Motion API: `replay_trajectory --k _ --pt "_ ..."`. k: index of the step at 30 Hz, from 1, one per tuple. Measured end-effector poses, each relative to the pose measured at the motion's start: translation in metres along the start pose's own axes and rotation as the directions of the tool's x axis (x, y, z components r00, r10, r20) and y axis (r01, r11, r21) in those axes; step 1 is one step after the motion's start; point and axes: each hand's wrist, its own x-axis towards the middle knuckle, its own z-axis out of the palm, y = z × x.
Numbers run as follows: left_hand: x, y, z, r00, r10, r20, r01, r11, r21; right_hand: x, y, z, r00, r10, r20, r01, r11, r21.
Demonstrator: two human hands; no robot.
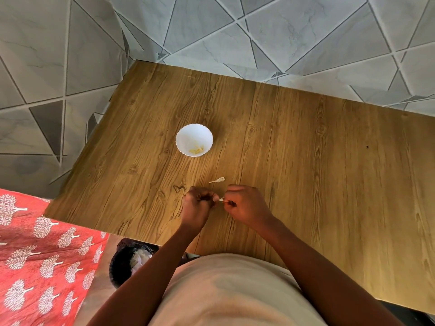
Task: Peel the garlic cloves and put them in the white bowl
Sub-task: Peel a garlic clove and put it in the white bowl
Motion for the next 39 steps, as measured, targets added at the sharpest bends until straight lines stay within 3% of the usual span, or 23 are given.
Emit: replay_trajectory --k 5,12,23,32,34,39 --pt "-0.002 0.002 0.006 0.998 0.001 -0.06 -0.001 1.0 0.002 0.0 -0.004 -0.002 0.996 -0.077 -0.043 0.074 0.996 -0.053" --pt "0.003 -0.002 -0.006 0.993 0.117 0.019 -0.117 0.993 0.015 -0.003 0.007 0.005 0.982 0.187 -0.023 -0.18 0.97 0.165" --pt "0.003 0.008 -0.006 0.973 0.208 0.097 -0.21 0.978 0.011 -0.003 0.001 0.007 0.972 0.228 -0.061 -0.19 0.909 0.372" --pt "-0.002 0.009 0.005 0.965 0.259 0.039 -0.26 0.934 0.246 -0.004 0.002 0.004 0.997 -0.066 -0.028 0.066 0.998 -0.001" --pt "0.0 0.012 0.004 0.977 0.21 0.043 -0.214 0.954 0.209 -0.005 0.004 0.007 0.999 -0.021 -0.041 0.023 0.999 0.04" --pt "0.005 0.014 0.001 0.997 0.072 0.003 -0.072 0.995 0.067 -0.005 0.003 0.006 0.971 0.238 0.007 -0.224 0.906 0.36"
